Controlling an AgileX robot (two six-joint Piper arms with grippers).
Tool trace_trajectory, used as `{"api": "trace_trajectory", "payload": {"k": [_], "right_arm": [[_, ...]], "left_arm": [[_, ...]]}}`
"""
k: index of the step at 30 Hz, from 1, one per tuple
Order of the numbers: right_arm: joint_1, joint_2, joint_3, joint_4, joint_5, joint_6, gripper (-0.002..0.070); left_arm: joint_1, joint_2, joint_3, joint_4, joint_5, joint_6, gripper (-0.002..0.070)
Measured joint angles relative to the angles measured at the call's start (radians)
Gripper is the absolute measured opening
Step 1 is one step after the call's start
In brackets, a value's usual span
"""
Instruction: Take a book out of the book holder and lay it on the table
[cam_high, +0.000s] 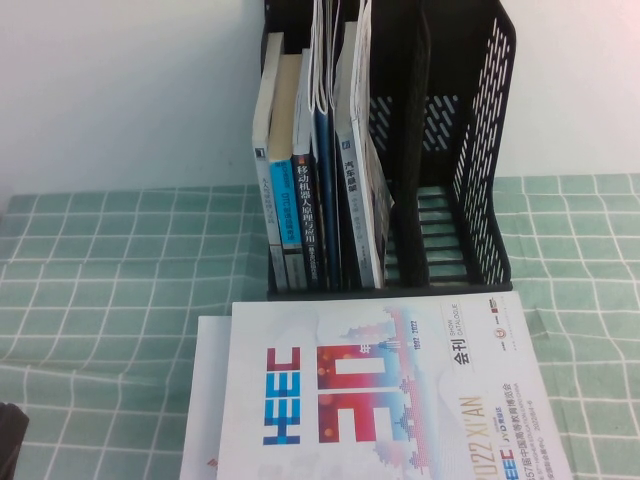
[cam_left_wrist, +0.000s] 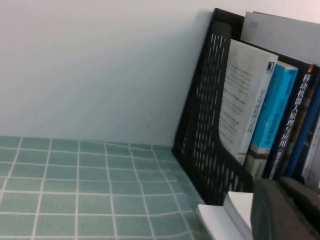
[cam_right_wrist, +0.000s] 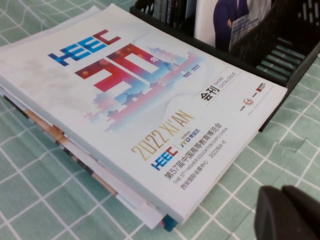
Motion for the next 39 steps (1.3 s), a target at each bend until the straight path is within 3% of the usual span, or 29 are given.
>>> {"api": "trace_trajectory", "payload": {"k": [12,21,34,39], "right_arm": [[0.000,0.000,0.002,0.002,0.000,0.000,-0.0002],[0.000,0.000,0.002,0.002,0.000,0.000,-0.0002],[0.000,0.000,0.002,0.002,0.000,0.000,-0.0002],[0.000,0.000,0.002,0.002,0.000,0.000,-0.0002]], "left_arm": [[0.122,-0.124,0.001,-0.105,0.424,0.218,-0.0003],[0.171,-0.126,0.001,-0.124,0.436,0.282,-0.0003],[0.171,-0.126,0.001,-0.123,0.438,0.285,-0.0003],[0.171,-0.126,0.001,-0.058,0.438,0.285,-0.0003]]}}
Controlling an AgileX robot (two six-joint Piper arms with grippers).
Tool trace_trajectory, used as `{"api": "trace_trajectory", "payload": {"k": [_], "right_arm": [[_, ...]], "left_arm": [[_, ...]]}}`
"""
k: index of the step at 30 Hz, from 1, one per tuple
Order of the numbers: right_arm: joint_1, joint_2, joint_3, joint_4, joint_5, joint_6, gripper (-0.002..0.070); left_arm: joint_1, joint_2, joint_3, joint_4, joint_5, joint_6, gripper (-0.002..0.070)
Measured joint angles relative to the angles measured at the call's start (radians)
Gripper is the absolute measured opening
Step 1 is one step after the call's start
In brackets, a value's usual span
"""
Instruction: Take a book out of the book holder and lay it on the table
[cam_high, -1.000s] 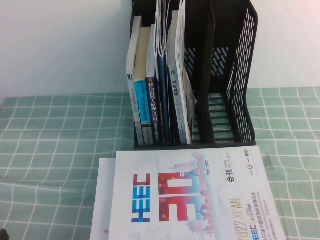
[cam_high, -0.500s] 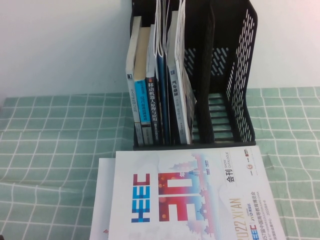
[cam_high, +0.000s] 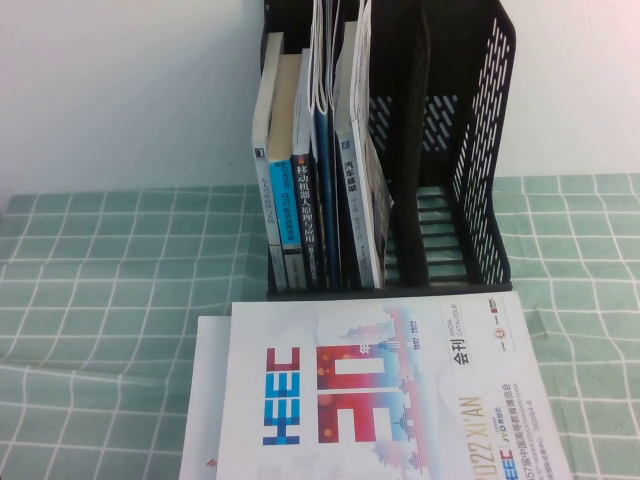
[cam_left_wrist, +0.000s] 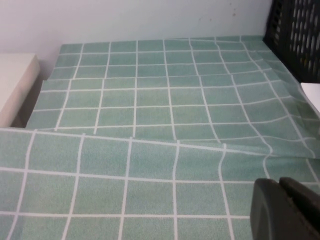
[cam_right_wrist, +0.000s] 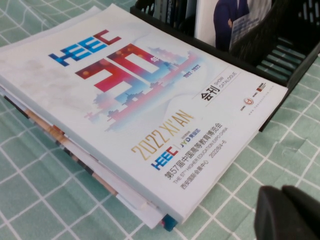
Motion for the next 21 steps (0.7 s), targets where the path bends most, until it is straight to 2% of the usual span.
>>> {"api": "trace_trajectory", "payload": {"k": [16,21], "right_arm": [[-0.002,-0.004,0.008,-0.007,-0.005,0.002,-0.0002],[-0.103,-0.113,0.014,-0.033,-0.005,0.002,-0.0002]], "left_arm": [[0.000,0.000,0.000,0.015,0.000,0.000,-0.0003],[0.000,0.000,0.000,0.015,0.000,0.000,-0.0003]]}}
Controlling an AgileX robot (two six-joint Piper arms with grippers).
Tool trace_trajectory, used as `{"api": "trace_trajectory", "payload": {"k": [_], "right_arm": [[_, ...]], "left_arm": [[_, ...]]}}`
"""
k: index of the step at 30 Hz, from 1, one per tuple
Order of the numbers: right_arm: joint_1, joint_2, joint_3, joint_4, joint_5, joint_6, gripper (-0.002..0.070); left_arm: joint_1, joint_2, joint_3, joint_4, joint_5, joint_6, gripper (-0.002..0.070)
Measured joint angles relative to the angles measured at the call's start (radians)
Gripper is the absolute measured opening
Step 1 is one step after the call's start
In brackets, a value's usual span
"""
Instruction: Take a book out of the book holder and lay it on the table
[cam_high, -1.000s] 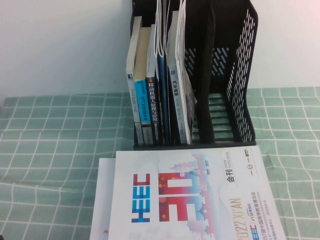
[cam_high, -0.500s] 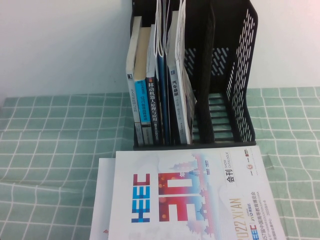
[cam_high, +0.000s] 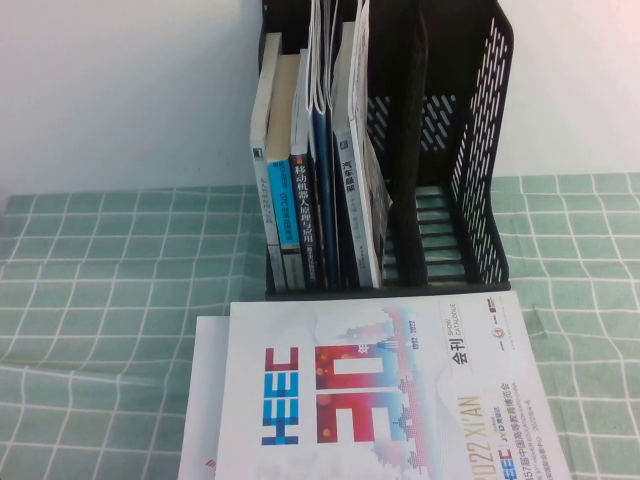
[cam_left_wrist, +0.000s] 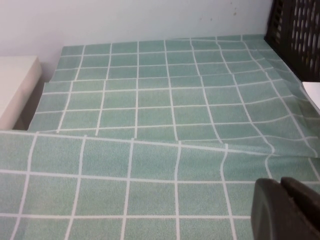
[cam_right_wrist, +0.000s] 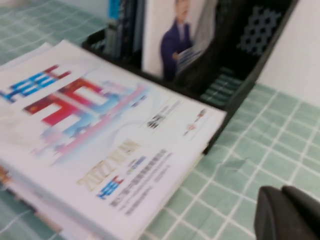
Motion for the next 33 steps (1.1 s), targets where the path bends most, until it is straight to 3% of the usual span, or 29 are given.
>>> {"api": "trace_trajectory", "payload": {"k": [6,11,16,22,33], "right_arm": [[-0.254,-0.057,0.008,-0.043,-0.039,0.000,-0.0002],[-0.423,-0.057,0.112,-0.041,-0.244,-0.054,-0.0002],[-0.491,-0.057,0.261,-0.022,-0.376,-0.086,-0.0002],[-0.536,-0.057,0.303,-0.009,-0.232,-0.091,-0.0002],[-0.557,-0.057,0.303,-0.008,-0.232,-0.093,-0.0002]], "left_arm": [[0.000,0.000,0.000,0.002,0.000,0.000,-0.0003],[0.000,0.000,0.000,0.002,0.000,0.000,-0.0003],[0.000,0.000,0.000,0.002,0.000,0.000,-0.0003],[0.000,0.000,0.000,0.002,0.000,0.000,-0.0003],[0.000,0.000,0.000,0.004,0.000,0.000,-0.0003]]}}
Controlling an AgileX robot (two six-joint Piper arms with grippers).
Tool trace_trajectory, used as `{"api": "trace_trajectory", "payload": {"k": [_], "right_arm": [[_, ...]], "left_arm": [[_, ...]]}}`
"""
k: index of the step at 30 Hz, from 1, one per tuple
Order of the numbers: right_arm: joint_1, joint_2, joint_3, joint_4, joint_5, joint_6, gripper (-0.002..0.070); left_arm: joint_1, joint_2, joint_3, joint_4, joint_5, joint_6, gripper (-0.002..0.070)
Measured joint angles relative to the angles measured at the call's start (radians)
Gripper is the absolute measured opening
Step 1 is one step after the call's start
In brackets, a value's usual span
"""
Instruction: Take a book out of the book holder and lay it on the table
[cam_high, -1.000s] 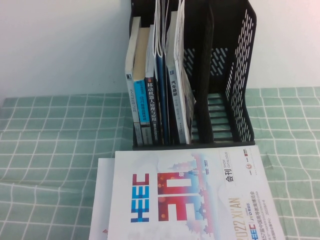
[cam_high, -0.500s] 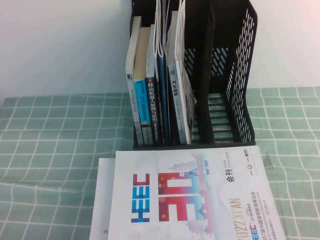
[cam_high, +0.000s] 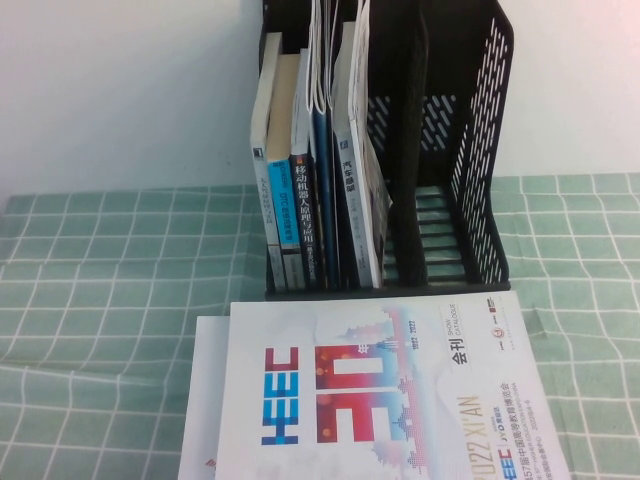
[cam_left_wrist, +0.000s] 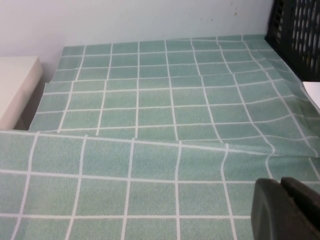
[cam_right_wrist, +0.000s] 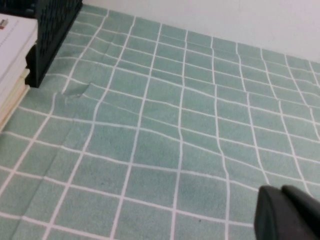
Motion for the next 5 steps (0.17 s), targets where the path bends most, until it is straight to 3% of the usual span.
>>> {"api": "trace_trajectory", "payload": {"k": [5], "right_arm": [[-0.036,0.000,0.000,0.002,0.002,0.000,-0.0002]], "left_arm": [[0.000,0.000,0.000,0.000,0.000,0.000,-0.0003]]}}
